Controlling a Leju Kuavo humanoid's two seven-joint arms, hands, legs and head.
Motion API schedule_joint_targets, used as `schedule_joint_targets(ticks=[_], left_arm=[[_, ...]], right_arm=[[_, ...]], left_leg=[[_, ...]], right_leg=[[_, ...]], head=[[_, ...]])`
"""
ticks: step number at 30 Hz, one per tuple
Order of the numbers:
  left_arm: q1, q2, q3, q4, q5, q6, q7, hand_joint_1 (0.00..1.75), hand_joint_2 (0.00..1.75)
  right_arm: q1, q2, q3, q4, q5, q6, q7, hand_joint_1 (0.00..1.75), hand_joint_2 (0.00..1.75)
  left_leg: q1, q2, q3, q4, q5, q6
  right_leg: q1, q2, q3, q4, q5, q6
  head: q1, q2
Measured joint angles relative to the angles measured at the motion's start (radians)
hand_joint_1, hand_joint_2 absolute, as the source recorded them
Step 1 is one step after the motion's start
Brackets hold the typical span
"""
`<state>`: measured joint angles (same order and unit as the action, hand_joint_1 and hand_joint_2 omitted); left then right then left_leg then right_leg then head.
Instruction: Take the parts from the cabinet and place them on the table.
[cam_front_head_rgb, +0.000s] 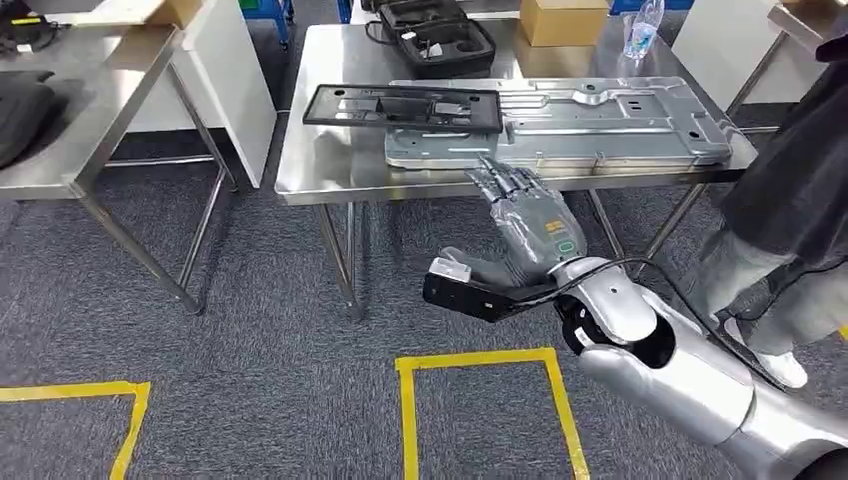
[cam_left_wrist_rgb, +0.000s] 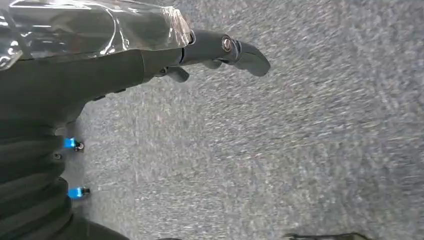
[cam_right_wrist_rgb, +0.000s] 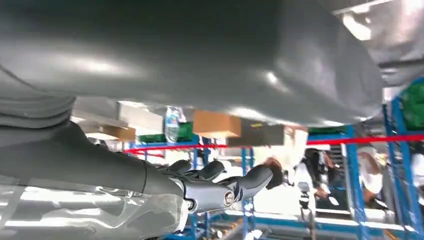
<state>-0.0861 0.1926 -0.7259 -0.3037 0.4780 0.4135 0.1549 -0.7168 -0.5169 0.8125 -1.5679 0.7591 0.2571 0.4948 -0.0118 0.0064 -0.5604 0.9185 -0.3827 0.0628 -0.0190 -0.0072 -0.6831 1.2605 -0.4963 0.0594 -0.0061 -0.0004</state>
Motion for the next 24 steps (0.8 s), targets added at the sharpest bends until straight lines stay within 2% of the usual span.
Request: schedule_joint_targets(ticks=[1, 2, 3, 4, 5, 7, 8, 9, 10, 11, 12, 13, 14, 15, 16, 17, 18, 19, 20, 22, 23, 24], left_arm=[[0.0, 0.0, 0.0, 0.0, -0.001, 0.0, 0.0, 0.0, 1.75], [0.0, 0.0, 0.0, 0.0, -0.003, 0.0, -0.001, 0.0, 1.75], [0.0, 0.0, 0.0, 0.0, -0.003, 0.0, -0.002, 0.0, 1.75], [-0.001, 0.0, 0.0, 0.0, -0.005, -0.001, -0.002, 0.0, 1.75], [-0.002, 0.0, 0.0, 0.002, -0.006, -0.002, -0.002, 0.0, 1.75], [0.002, -0.001, -0.001, 0.006, -0.004, -0.003, -0.002, 0.0, 1.75], [0.004, -0.001, -0.001, 0.008, -0.003, -0.003, -0.002, 0.0, 1.75], [0.006, -0.004, -0.002, 0.008, -0.003, -0.004, -0.002, 0.0, 1.75], [0.004, -0.005, -0.002, 0.008, -0.003, -0.004, -0.002, 0.0, 1.75], [0.004, -0.004, -0.002, 0.009, -0.003, -0.004, -0.002, 0.0, 1.75], [0.004, -0.005, -0.002, 0.01, -0.002, -0.004, -0.002, 0.0, 1.75], [0.004, -0.006, -0.002, 0.01, -0.002, -0.004, -0.002, 0.0, 1.75], [0.004, -0.007, -0.002, 0.01, -0.002, -0.005, -0.002, 0.0, 1.75], [0.004, -0.007, -0.003, 0.01, -0.002, -0.005, -0.002, 0.0, 1.75], [0.004, -0.007, -0.003, 0.01, 0.001, -0.005, -0.002, 0.0, 1.75], [0.003, -0.007, -0.003, 0.01, 0.001, -0.005, -0.003, 0.0, 1.75], [0.0, -0.007, -0.003, 0.01, 0.002, -0.005, -0.003, 0.0, 1.75], [-0.004, -0.007, -0.003, 0.01, 0.003, -0.005, -0.003, 0.0, 1.75], [-0.004, -0.007, -0.003, 0.01, 0.004, -0.005, -0.005, 0.0, 1.75], [-0.003, -0.007, -0.003, 0.011, 0.008, -0.005, -0.005, 0.0, 1.75], [-0.001, -0.008, -0.003, 0.013, 0.008, -0.005, -0.004, 0.0, 1.75], [-0.002, -0.008, -0.003, 0.013, 0.008, -0.005, -0.004, 0.0, 1.75]], right_arm=[[0.0, 0.0, -0.003, 0.001, 0.0, -0.001, 0.0, 0.0, 0.0], [0.0, 0.0, -0.007, 0.002, 0.0, -0.005, 0.0, 0.0, 0.0], [-0.001, 0.0, -0.013, 0.002, 0.0, -0.01, 0.0, 0.0, 0.0], [-0.001, 0.001, -0.019, 0.002, 0.001, -0.019, -0.002, 0.0, 0.0], [0.0, 0.002, -0.028, 0.002, 0.006, -0.034, -0.003, 0.0, 0.0], [0.005, 0.002, -0.032, 0.002, 0.025, -0.052, -0.005, 0.0, 0.0], [0.007, 0.003, -0.032, 0.003, 0.034, -0.056, -0.006, 0.0, 0.0], [0.01, 0.004, -0.033, 0.003, 0.043, -0.059, -0.006, 0.0, 0.0], [0.012, 0.006, -0.036, 0.003, 0.052, -0.061, -0.005, 0.0, 0.0], [0.013, 0.01, -0.038, 0.003, 0.061, -0.061, -0.005, 0.0, 0.0], [0.015, 0.011, -0.038, 0.003, 0.072, -0.062, -0.005, 0.0, 0.0], [0.019, 0.012, -0.038, 0.003, 0.081, -0.062, -0.005, 0.0, 0.0], [0.024, 0.013, -0.038, 0.003, 0.087, -0.062, -0.005, 0.0, 0.0], [0.028, 0.014, -0.038, 0.003, 0.092, -0.062, -0.004, 0.0, 0.0], [0.028, 0.015, -0.039, 0.003, 0.097, -0.062, -0.004, 0.0, 0.0], [0.028, 0.017, -0.04, 0.003, 0.103, -0.062, -0.005, 0.0, 0.0], [0.028, 0.018, -0.043, 0.003, 0.108, -0.062, -0.005, 0.0, 0.0], [0.029, 0.02, -0.048, 0.003, 0.113, -0.061, -0.005, 0.0, 0.0], [0.029, 0.021, -0.049, 0.003, 0.114, -0.061, -0.006, 0.0, 0.0], [0.031, 0.024, -0.049, 0.003, 0.12, -0.06, -0.007, 0.0, 0.0], [0.033, 0.024, -0.049, 0.003, 0.122, -0.06, -0.007, 0.0, 0.0], [0.034, 0.023, -0.05, 0.003, 0.123, -0.059, -0.007, 0.0, 0.0]], left_leg=[[0.0, 0.0, -0.015, 0.005, 0.007, -0.002], [0.0, 0.0, -0.027, 0.012, 0.014, -0.006], [-0.002, 0.0, -0.037, 0.022, 0.017, -0.009], [-0.005, 0.0, -0.048, 0.031, 0.019, -0.014], [-0.005, -0.001, -0.055, 0.034, 0.032, -0.021], [-0.002, 0.0, -0.063, 0.034, 0.047, -0.031], [0.005, -0.002, -0.072, 0.045, 0.037, -0.035], [0.005, -0.003, -0.085, 0.077, -0.01, -0.045], [0.009, -0.003, -0.105, 0.139, -0.069, -0.051], [0.013, -0.003, -0.129, 0.222, -0.126, -0.058], [0.015, -0.003, -0.15, 0.303, -0.165, -0.063], [0.017, -0.003, -0.157, 0.355, -0.176, -0.066], [0.019, -0.003, -0.146, 0.361, -0.163, -0.068], [0.021, -0.003, -0.114, 0.327, -0.134, -0.069], [0.023, -0.003, -0.062, 0.252, -0.099, -0.07], [0.023, -0.003, 0.004, 0.154, -0.074, -0.068], [0.023, -0.004, 0.073, 0.057, -0.083, -0.063], [0.014, -0.005, 0.101, -0.007, -0.099, -0.055], [0.011, -0.008, 0.092, 0.01, -0.088, -0.044], [0.006, -0.008, 0.086, 0.008, -0.082, -0.033], [0.014, -0.007, 0.077, -0.004, -0.064, -0.021], [0.013, -0.003, 0.074, -0.005, -0.051, -0.015]], right_leg=[[0.0, 0.0, 0.049, -0.065, 0.031, -0.001], [0.0, 0.0, 0.116, -0.155, 0.041, -0.002], [0.0, 0.0, 0.18, -0.24, 0.014, -0.004], [0.009, 0.001, 0.212, -0.303, -0.005, -0.007], [0.008, 0.0, 0.204, -0.306, -0.007, -0.013], [0.014, -0.001, 0.191, -0.304, 0.005, -0.031], [0.005, -0.004, 0.184, -0.307, 0.017, -0.041], [0.007, -0.004, 0.173, -0.307, 0.026, -0.045], [0.007, -0.005, 0.162, -0.307, 0.036, -0.051], [0.007, -0.005, 0.149, -0.307, 0.047, -0.052], [0.007, -0.005, 0.135, -0.306, 0.058, -0.052], [0.007, -0.005, 0.121, -0.305, 0.068, -0.051], [0.007, -0.005, 0.108, -0.305, 0.078, -0.05], [0.007, -0.005, 0.095, -0.305, 0.087, -0.049], [0.006, -0.004, 0.082, -0.305, 0.098, -0.046], [0.005, -0.004, 0.072, -0.305, 0.108, -0.042], [0.005, -0.004, 0.066, -0.304, 0.117, -0.036], [0.007, -0.004, 0.06, -0.304, 0.123, -0.03], [0.006, -0.005, 0.064, -0.31, 0.133, -0.023], [0.003, -0.006, 0.063, -0.314, 0.148, -0.012], [0.006, -0.005, 0.059, -0.314, 0.151, -0.003], [0.001, -0.002, 0.045, -0.291, 0.114, -0.003]], head=[[0.0, 0.0], [0.0, 0.0], [0.0, 0.0], [-0.001, 0.0], [-0.003, 0.0], [-0.003, 0.0], [-0.002, 0.0], [-0.004, 0.0], [-0.005, 0.0], [-0.005, 0.0], [-0.005, 0.0], [-0.005, 0.0], [-0.006, 0.0], [-0.006, 0.0], [-0.006, 0.0], [-0.006, 0.0], [-0.006, 0.0], [-0.006, 0.0], [-0.002, 0.0], [-0.003, 0.0], [-0.003, 0.0], [-0.003, 0.0]])
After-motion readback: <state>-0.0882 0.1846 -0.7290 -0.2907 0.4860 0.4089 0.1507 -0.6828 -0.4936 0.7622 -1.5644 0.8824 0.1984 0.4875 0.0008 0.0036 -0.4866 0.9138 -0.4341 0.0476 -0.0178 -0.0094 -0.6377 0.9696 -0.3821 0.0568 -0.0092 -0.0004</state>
